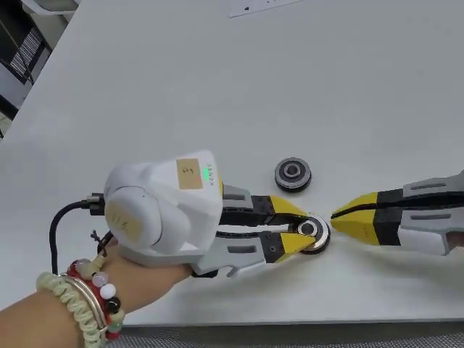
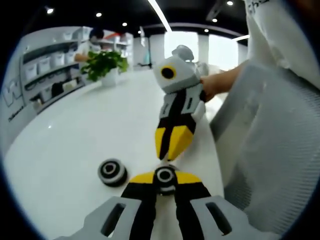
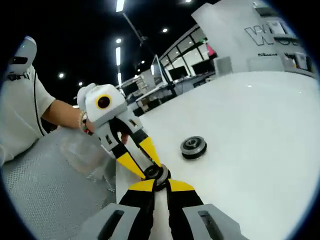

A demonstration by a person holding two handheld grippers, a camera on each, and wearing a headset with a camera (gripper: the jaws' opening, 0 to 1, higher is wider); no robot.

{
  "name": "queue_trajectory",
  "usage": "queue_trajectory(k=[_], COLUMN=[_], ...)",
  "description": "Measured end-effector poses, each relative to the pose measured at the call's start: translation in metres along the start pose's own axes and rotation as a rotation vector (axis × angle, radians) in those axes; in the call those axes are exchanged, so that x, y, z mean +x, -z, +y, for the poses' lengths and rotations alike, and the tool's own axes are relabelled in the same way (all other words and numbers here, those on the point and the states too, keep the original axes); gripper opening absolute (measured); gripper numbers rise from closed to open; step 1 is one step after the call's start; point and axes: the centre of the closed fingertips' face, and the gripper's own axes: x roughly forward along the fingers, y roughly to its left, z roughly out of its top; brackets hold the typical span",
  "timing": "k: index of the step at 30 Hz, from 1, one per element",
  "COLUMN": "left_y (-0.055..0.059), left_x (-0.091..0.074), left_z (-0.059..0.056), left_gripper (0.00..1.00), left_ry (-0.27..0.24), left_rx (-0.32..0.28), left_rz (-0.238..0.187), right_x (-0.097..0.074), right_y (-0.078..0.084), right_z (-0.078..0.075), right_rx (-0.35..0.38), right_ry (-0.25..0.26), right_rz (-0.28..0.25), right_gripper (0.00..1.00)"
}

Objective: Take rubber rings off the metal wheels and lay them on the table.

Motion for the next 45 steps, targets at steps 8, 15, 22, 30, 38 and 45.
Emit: queue_trajectory(k=[8, 15, 22, 30, 38, 45], left_y=[0.0, 0.0, 0.0, 0.0, 0.0, 0.0], left_x=[0.0, 0.0, 0.0, 0.0, 0.0, 0.0], left_z=[0.0, 0.0, 0.0, 0.001, 0.002, 0.002], left_gripper=[0.14, 0.14, 0.14, 0.14, 0.14, 0.14], left_ry=[-0.001, -0.001, -0.003, -0.004, -0.011, -0.013], left_rx=[-0.001, -0.003, -0.007, -0.009, -0.011, -0.007], left_rz=[0.001, -0.001, -0.002, -0.002, -0.001, 0.001], right_x=[0.001, 0.004, 0.01, 0.006, 0.005, 0.003], right_y=[0.004, 0.009, 0.012, 0.014, 0.012, 0.01], right_z=[0.0, -0.003, -0.001, -0.006, -0.009, -0.012], right_rx=[-0.168, -0.226, -0.312, -0.447, -0.434, -0.341], right_ry=[-0.017, -0.014, -0.026, 0.013, 0.096, 0.113], right_rz=[0.063, 0.099, 0.125, 0.172, 0.187, 0.158], right_gripper=[0.15, 0.18, 0.16, 0.04, 0.0, 0.0])
